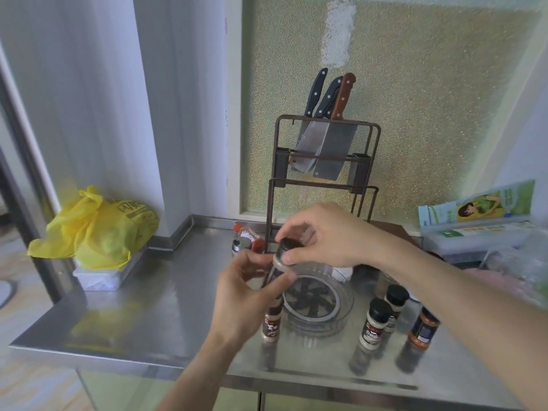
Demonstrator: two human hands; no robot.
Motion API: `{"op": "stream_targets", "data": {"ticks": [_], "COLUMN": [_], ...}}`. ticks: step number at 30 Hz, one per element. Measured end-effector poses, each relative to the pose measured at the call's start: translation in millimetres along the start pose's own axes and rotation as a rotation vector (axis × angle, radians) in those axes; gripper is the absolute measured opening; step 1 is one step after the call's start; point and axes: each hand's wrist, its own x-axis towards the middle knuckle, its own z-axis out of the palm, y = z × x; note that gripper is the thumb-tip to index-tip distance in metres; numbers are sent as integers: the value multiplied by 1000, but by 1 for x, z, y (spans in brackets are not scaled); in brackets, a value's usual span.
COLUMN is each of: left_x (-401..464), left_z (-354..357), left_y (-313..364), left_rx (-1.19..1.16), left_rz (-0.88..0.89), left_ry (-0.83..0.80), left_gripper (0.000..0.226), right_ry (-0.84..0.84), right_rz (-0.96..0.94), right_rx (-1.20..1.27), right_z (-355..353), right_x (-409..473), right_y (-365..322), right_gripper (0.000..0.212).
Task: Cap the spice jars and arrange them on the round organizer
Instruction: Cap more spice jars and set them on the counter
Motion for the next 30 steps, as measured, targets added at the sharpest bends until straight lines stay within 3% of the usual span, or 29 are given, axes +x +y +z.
{"op": "stream_targets", "data": {"ticks": [4, 8, 15, 24, 30], "left_x": [22, 32, 35, 47, 63], "left_z": [-29, -44, -56, -63, -80], "left_y": [-10, -41, -85, -102, -95], "left_rx": [335, 516, 615, 611, 770], "left_rz": [17, -41, -144, -173, -234], "left_ry": [87, 55, -5, -66, -390], "left_gripper": [39, 36, 32, 38, 48], "right_ry": [102, 101, 22, 71, 43], "right_rz": [-3, 44, 156, 179, 182], "right_rx": [-55, -159, -156, -91, -20], "right_z": [46, 109, 168, 180, 169], "right_x": [41, 70, 89, 92, 76], "right_y": [-15, -19, -10, 0, 0], "right_gripper": [43, 35, 37, 38, 55]}}
